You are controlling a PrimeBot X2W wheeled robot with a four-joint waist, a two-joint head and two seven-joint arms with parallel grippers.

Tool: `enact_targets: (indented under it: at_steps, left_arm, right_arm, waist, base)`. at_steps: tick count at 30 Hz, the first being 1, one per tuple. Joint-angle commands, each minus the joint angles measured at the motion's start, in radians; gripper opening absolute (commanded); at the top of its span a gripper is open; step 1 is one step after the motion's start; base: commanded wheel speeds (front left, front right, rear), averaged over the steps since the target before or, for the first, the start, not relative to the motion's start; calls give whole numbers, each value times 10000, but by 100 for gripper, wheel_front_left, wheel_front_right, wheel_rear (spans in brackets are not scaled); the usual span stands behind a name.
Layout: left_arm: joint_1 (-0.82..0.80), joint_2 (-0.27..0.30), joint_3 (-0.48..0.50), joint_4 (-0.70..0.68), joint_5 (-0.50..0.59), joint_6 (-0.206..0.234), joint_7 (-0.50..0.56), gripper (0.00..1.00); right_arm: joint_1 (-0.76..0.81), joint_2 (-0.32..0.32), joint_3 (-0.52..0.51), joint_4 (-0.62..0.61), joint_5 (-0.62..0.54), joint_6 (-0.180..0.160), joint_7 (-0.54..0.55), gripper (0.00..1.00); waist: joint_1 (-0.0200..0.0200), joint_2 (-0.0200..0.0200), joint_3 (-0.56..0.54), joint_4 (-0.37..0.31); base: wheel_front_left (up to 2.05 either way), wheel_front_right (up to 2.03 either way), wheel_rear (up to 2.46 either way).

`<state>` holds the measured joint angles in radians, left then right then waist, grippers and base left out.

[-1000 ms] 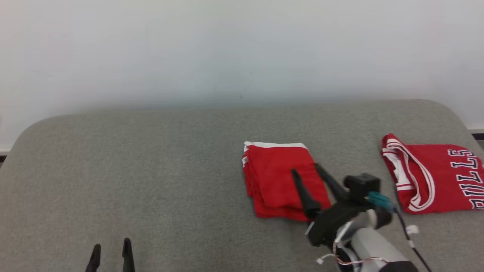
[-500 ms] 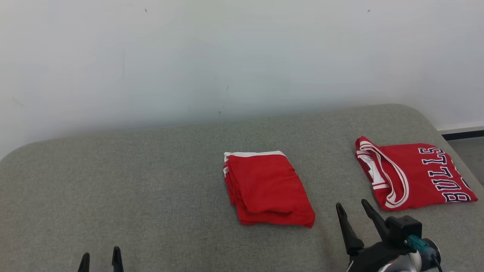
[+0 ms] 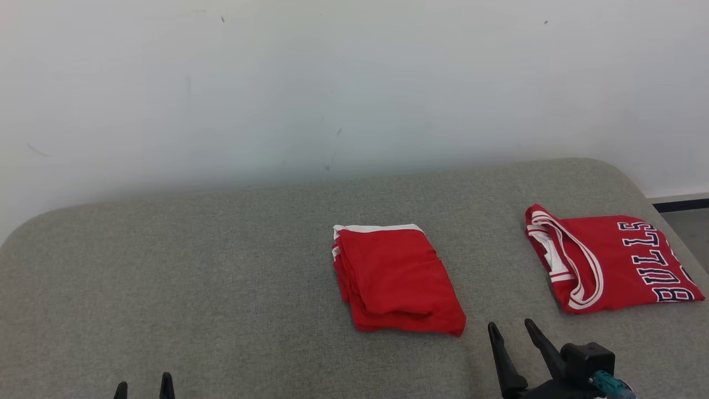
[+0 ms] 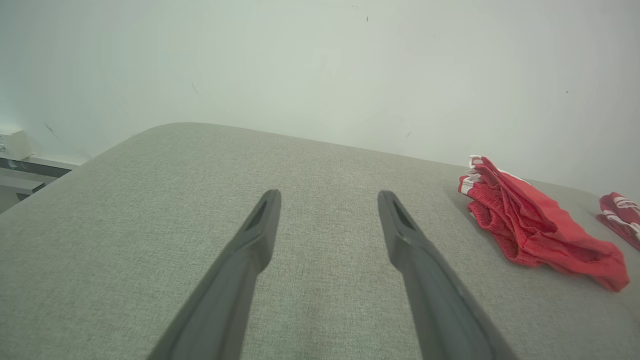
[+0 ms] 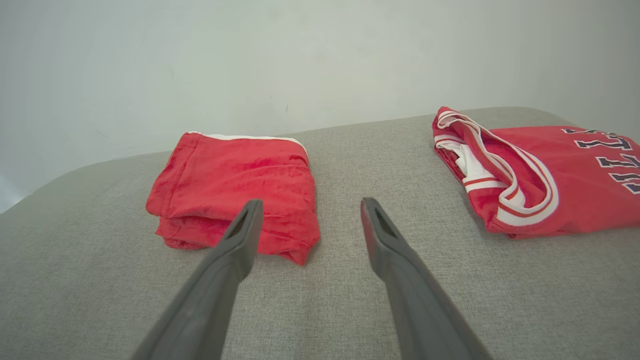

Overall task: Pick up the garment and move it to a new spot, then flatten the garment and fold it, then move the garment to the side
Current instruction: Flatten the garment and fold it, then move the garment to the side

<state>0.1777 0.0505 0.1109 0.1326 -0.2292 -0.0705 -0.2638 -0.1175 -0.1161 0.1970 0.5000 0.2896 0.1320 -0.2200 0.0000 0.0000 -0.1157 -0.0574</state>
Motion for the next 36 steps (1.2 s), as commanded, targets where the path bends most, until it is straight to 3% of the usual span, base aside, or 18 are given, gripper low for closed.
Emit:
enact_targets:
  at_steps: [1,18,23,29,32,36]
  left_arm:
    - [94,-1,40,9,-12,-12,-2,100]
    - [-140,-1,-198,37,47,-55,-2,100]
    - [-203,1,-281,30,104,-92,-2,100]
    - [-391,1,-494,-41,116,-163,-2,100]
    - [-627,1,-698,-128,95,-221,0,100]
    - [-895,5,-1018,-266,142,-305,-2,100]
  right_arm:
    - [92,81,-93,-89,102,-29,49,100]
    - [194,265,-351,-282,0,-30,344,100]
    - [-429,211,-348,-216,305,-30,740,100]
    - [-2340,117,-632,1052,464,-30,2945,100]
    - [-3486,-16,-986,2023,348,-30,4149,100]
    - [-4693,-214,-1182,3165,114,-28,4909,100]
  waist:
    - [0,0,10,-1]
    - [0,0,125,83]
    - [0,0,240,189]
    - [0,0,582,552]
    - [0,0,897,1019]
    - [0,0,1392,1686]
  base:
    - [0,0,0]
    - [0,0,0]
    - [0,0,0]
    - [0,0,0]
    - [0,0,0]
    - [0,0,0]
